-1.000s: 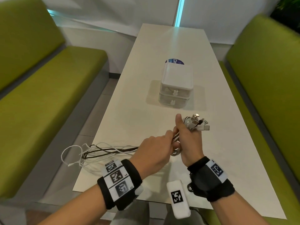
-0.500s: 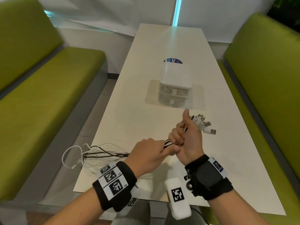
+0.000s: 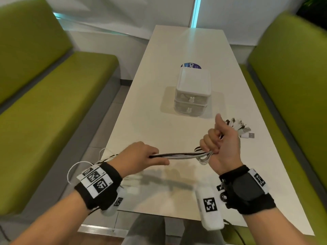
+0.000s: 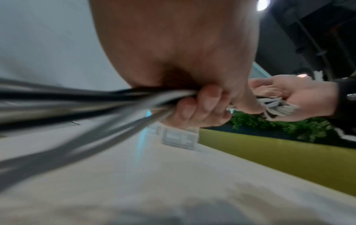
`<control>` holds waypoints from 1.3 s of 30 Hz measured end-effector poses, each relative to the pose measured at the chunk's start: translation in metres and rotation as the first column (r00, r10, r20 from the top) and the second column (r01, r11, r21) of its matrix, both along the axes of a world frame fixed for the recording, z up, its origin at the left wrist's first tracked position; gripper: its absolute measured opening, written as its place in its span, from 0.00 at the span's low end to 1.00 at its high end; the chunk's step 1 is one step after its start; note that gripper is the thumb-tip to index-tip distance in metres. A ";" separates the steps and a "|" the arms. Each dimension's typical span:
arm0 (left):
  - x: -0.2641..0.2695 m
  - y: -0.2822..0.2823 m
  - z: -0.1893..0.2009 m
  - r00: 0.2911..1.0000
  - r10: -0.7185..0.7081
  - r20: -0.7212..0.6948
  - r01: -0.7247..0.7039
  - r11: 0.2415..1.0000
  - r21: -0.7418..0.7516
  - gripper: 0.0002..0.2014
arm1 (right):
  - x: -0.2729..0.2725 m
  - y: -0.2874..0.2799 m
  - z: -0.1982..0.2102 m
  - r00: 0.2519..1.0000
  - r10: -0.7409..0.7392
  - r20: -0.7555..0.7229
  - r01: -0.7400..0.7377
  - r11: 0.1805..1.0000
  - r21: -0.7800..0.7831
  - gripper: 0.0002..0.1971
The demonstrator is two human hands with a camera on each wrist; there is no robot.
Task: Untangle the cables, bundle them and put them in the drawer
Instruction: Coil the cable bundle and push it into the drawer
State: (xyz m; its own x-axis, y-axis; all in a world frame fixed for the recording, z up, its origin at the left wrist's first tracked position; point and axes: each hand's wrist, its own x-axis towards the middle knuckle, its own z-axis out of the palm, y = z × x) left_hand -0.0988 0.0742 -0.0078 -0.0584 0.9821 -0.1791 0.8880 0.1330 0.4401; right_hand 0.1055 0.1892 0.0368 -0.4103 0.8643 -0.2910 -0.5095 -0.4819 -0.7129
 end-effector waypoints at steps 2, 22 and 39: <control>-0.018 -0.002 -0.010 0.982 0.037 -0.185 -0.039 0.999 -0.008 0.25 | 0.000 0.000 0.000 0.999 -0.010 0.031 0.009 1.000 0.022 0.26; 0.031 0.039 0.005 0.944 -0.329 0.039 0.311 0.921 0.232 0.12 | -0.011 0.014 -0.007 0.979 -0.118 0.168 0.101 0.989 0.109 0.25; -0.082 0.036 -0.009 0.850 0.179 -0.495 -0.255 0.963 -0.089 0.41 | -0.005 0.019 -0.006 0.966 -0.139 0.218 0.114 0.986 0.125 0.25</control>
State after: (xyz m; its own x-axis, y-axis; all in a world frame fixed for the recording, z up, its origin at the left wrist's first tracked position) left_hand -0.1810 0.1106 -0.0167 -0.3826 0.8989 -0.2135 0.9238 0.3762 -0.0714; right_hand 0.1004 0.2081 0.0309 -0.2307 0.9367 -0.2633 -0.3815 -0.3360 -0.8612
